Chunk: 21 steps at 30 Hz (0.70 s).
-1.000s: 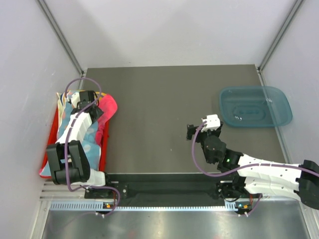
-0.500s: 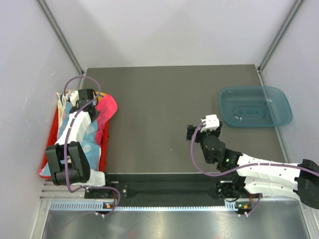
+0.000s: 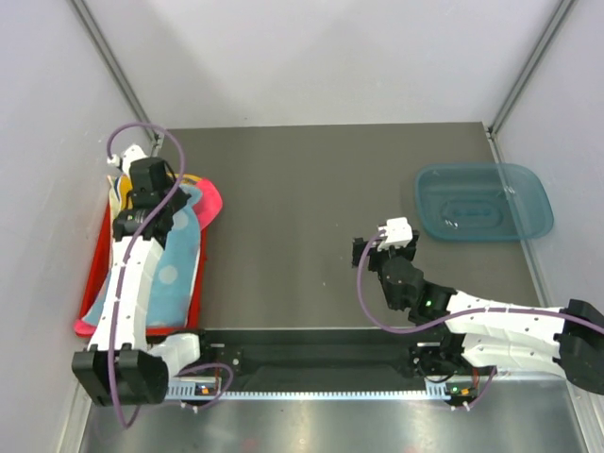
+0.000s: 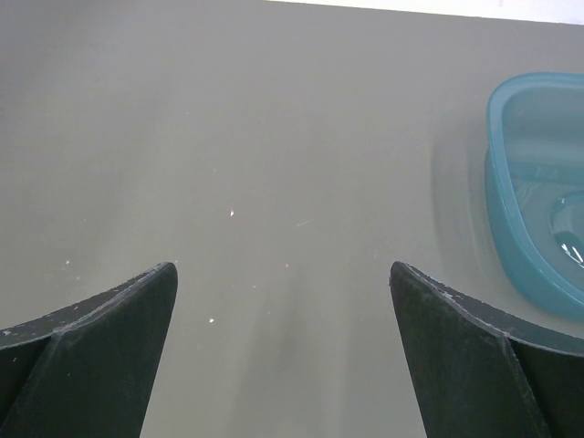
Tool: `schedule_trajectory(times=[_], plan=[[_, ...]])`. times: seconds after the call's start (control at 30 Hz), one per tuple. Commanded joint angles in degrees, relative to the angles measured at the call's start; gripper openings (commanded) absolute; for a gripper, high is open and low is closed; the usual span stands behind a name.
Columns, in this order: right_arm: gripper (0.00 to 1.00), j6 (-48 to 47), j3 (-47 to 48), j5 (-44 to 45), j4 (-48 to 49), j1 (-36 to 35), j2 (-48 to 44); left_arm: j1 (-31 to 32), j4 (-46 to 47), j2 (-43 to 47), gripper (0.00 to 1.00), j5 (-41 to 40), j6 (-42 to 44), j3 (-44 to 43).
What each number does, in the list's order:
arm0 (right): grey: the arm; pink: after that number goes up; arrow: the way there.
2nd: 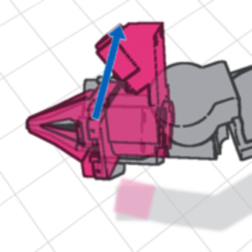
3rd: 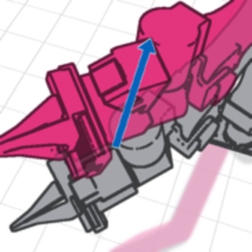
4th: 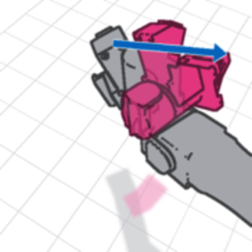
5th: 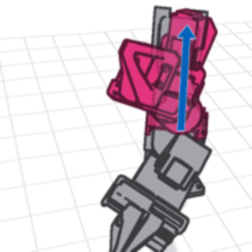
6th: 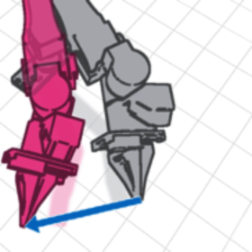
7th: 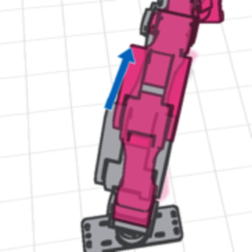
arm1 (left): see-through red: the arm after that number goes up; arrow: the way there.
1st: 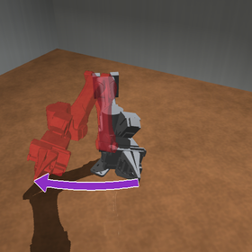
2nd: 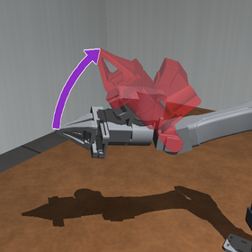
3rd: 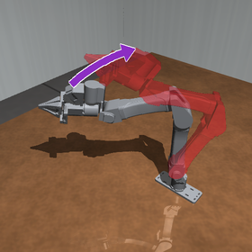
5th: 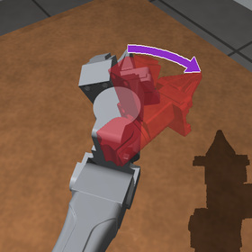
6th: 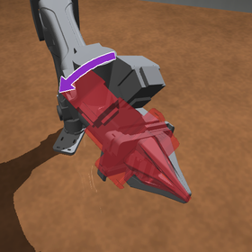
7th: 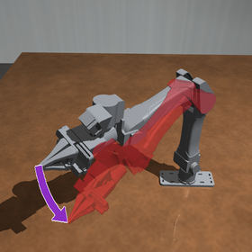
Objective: Fold and stack the towels
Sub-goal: Grab crumpled towel, then move the towel to the center of the board
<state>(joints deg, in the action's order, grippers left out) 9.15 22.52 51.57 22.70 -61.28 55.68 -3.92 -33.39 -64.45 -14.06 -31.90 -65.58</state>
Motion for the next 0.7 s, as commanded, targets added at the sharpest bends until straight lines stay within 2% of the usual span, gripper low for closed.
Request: schedule_trajectory(times=[0.0, 0.07, 0.1, 0.23, 0.4, 0.5, 0.67], plan=[[1.0, 0.17, 1.65, 0.63, 2.35, -0.42, -0.92, 6.78, -1.42, 2.57, 0.0, 2.29, 2.01, -2.35], [1.0, 0.34, 0.95, 0.99, 2.96, -0.42, -1.63, 11.46, -1.94, 3.36, 0.0, -0.51, 2.11, -2.88], [1.0, 0.43, 0.77, 1.34, 2.97, -0.42, -1.89, 15.75, -2.12, 3.27, 0.0, -0.96, 1.76, -3.58], [1.0, 2.27, 1.02, 2.83, 2.01, 0.54, -3.38, 24.91, -2.56, 1.87, 0.0, -1.05, -0.61, -3.68], [1.0, 8.51, 6.21, 2.49, -10.28, 4.76, -5.49, 39.15, 1.48, -1.64, 0.0, -4.47, -3.95, 0.01], [1.0, 10.1, 8.85, 2.3, -13.72, 6.6, -5.32, 46.97, 5.08, -6.21, 0.0, -5.01, -5.89, 1.42], [1.0, 14.4, 14.12, 0.83, -26.99, 11.42, -4.88, 58.39, 11.57, -15.44, 0.0, -4.57, -8.79, 3.26]])
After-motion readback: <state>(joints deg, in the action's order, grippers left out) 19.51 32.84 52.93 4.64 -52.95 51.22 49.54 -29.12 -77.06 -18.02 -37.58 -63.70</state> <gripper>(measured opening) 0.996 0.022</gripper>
